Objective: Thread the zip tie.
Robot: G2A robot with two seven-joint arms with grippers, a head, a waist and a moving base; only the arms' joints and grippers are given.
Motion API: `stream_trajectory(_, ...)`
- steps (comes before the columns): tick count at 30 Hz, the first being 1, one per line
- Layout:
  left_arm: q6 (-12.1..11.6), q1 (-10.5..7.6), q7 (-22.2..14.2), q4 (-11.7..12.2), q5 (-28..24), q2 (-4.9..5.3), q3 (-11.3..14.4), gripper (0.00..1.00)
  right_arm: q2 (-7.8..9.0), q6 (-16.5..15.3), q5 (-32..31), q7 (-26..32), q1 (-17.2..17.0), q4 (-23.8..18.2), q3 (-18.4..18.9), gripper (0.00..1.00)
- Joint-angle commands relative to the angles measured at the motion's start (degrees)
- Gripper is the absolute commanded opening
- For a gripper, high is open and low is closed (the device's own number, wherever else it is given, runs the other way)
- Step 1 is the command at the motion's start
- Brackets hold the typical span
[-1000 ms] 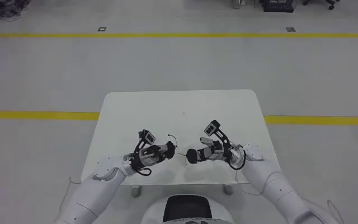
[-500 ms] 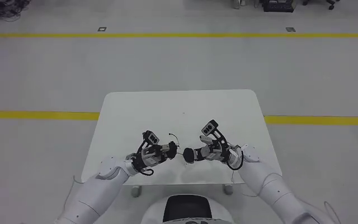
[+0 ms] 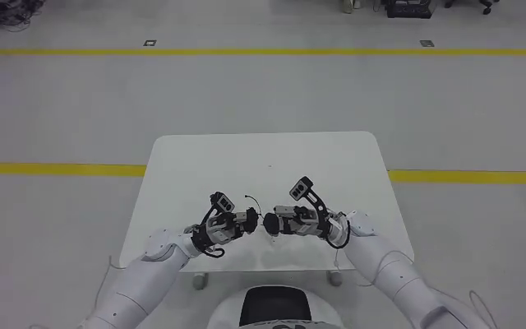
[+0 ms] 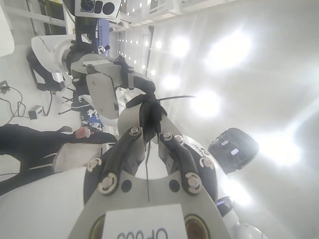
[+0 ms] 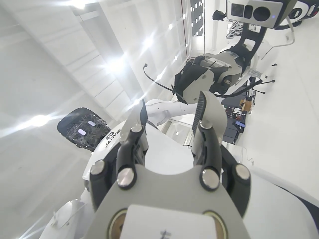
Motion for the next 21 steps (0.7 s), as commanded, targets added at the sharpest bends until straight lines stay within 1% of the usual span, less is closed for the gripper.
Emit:
stream_trajectory(1,-0.06,-0.02,-0.01,0.07,0.09,-0.01,0.02,0.00,-0.22,0.00,-0.08,0.06,0.15,0.39,-0.18,0.33)
stream_trajectory(13,-0.27,0.26,0.43,-0.13,0.75,-0.01,0.09,0.00,-1.18,0.00,-0.89,0.06,0.69,1.16,-0.57,0.20)
stream_trajectory(21,-0.33,0.56,0.70,-0.61,1.19,0.03,0.06,0.00,-1.51,0.00,-1.51,0.06,0.63,1.40,-0.39,0.16)
